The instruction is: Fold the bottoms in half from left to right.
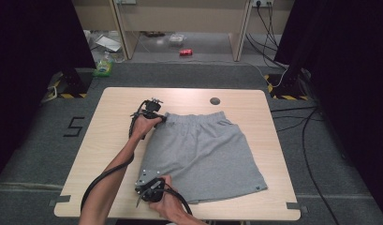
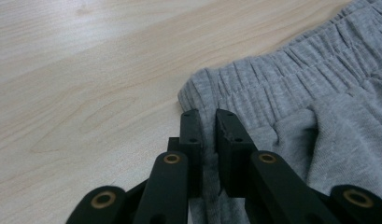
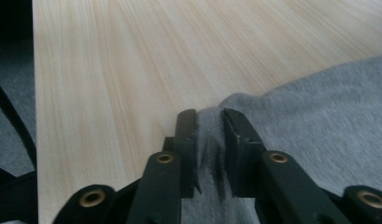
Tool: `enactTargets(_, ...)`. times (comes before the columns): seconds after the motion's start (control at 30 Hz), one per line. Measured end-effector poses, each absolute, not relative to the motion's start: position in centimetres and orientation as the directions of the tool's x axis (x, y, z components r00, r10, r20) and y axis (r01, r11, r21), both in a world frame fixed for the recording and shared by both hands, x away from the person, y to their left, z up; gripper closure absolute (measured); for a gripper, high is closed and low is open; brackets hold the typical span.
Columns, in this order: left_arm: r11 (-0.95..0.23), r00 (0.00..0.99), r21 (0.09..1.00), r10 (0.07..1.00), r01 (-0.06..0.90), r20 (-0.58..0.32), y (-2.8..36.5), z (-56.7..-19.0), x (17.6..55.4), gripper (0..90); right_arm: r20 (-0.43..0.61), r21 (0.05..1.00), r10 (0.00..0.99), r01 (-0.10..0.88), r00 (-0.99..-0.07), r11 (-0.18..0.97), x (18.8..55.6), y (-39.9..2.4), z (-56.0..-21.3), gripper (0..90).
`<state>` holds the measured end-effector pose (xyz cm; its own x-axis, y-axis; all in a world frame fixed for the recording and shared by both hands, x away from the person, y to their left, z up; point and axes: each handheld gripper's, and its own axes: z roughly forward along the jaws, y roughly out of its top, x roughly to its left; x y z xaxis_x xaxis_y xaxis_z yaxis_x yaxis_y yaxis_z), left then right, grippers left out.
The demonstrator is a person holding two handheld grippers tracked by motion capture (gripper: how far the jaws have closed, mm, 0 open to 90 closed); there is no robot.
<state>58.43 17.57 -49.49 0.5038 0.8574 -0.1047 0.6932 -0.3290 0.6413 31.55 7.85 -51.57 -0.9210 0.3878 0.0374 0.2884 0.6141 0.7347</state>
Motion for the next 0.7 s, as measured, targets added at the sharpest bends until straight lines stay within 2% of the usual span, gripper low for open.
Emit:
enactTargets(0.13, -0.315, 0.498, 0.645, 0.859, 0.696, -0.117, 17.6, -49.5, 58.4, 81.9, 0.055, 0.756, 0.387, 0.291, -0.920, 0.586, 31.7, 7.0, -50.8, 82.4)
enactTargets(0.7, -0.296, 0.497, 0.672, 0.859, 0.679, -0.123, 17.0, -46.1, 58.5, 82.7, 0.111, 0.841, 0.412, 0.306, -0.905, 0.446, 31.6, 1.8, -46.9, 84.3)
